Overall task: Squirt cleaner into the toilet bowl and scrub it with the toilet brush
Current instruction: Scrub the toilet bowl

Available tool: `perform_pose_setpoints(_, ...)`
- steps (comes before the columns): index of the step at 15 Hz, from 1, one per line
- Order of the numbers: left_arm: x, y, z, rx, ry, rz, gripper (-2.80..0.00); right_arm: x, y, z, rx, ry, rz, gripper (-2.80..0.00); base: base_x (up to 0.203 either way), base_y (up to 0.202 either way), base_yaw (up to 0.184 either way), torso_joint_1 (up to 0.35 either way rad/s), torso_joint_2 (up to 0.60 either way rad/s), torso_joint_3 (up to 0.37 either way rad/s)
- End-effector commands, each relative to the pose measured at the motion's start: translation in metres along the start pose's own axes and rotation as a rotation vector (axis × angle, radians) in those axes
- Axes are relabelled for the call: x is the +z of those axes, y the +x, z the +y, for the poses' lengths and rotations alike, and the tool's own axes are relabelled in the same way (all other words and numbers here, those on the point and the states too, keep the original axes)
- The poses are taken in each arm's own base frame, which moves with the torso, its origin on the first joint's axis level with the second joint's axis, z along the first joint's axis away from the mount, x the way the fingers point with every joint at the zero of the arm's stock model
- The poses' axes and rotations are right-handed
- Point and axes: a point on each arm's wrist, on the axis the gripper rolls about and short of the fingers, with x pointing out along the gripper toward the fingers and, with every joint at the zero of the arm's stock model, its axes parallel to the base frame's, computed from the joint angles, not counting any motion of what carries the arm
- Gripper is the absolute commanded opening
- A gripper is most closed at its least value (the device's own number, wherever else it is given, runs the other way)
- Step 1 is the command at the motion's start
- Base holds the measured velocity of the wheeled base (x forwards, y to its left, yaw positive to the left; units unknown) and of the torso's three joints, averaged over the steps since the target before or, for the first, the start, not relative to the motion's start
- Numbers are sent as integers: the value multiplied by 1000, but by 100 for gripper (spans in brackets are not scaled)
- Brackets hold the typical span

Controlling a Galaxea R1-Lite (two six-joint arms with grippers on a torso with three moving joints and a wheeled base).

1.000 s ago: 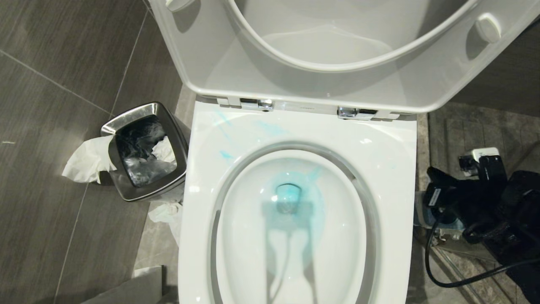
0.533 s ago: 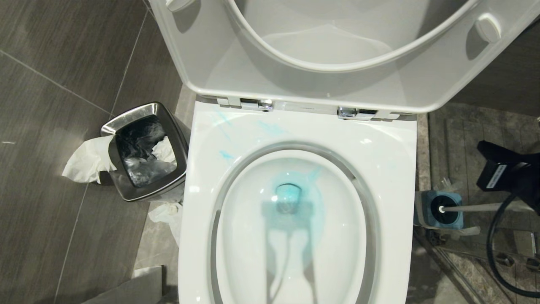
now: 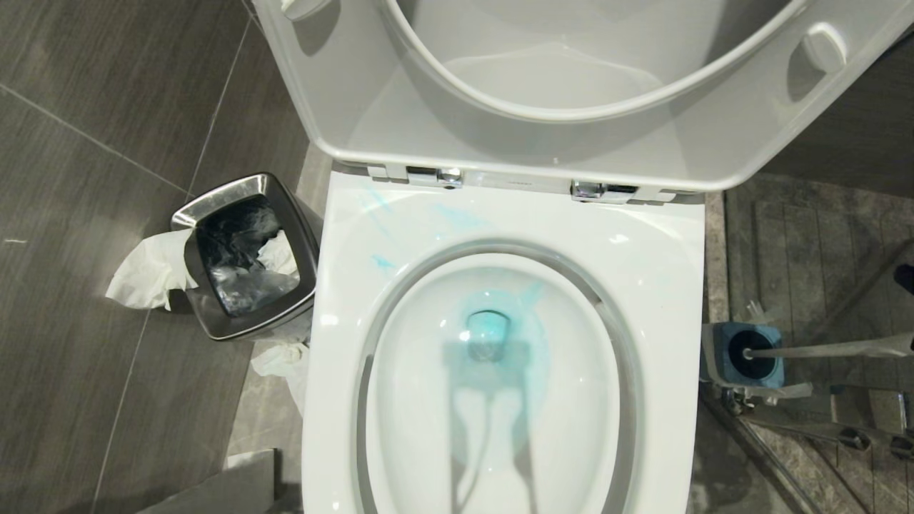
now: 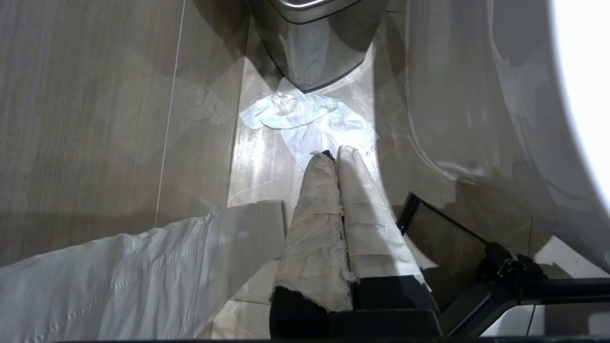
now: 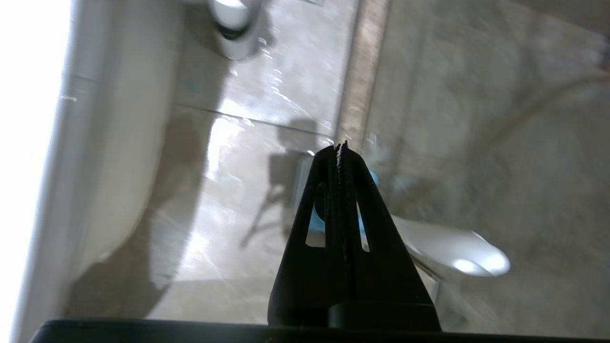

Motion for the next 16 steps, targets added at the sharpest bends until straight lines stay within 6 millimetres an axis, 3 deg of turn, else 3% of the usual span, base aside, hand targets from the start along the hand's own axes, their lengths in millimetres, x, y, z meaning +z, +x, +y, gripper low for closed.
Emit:
perform_pose_setpoints(1,0,0,0,-1,0,1,-280,-8,-2,-9,-34,-6,60,-280,0,0,0,0,0,0)
perform_pose_setpoints(4,0,0,0,-1,0,0,-280,-38,-20,-16,152,-12,235,-280,0,0,0,0,0,0)
perform_pose_setpoints(9,0,0,0,-1,0,1,-280,-93,-42,-22,239,-44,354,-280,0,0,0,0,0,0)
perform_pose_setpoints(14,0,0,0,-1,-1,0,-280,-106,-36,-29,170,-22,420,-280,0,0,0,0,0,0)
perform_pose_setpoints(16,0,0,0,-1,-1,3,-280,-123,-29,-27,187,-28,422,-280,0,0,0,0,0,0)
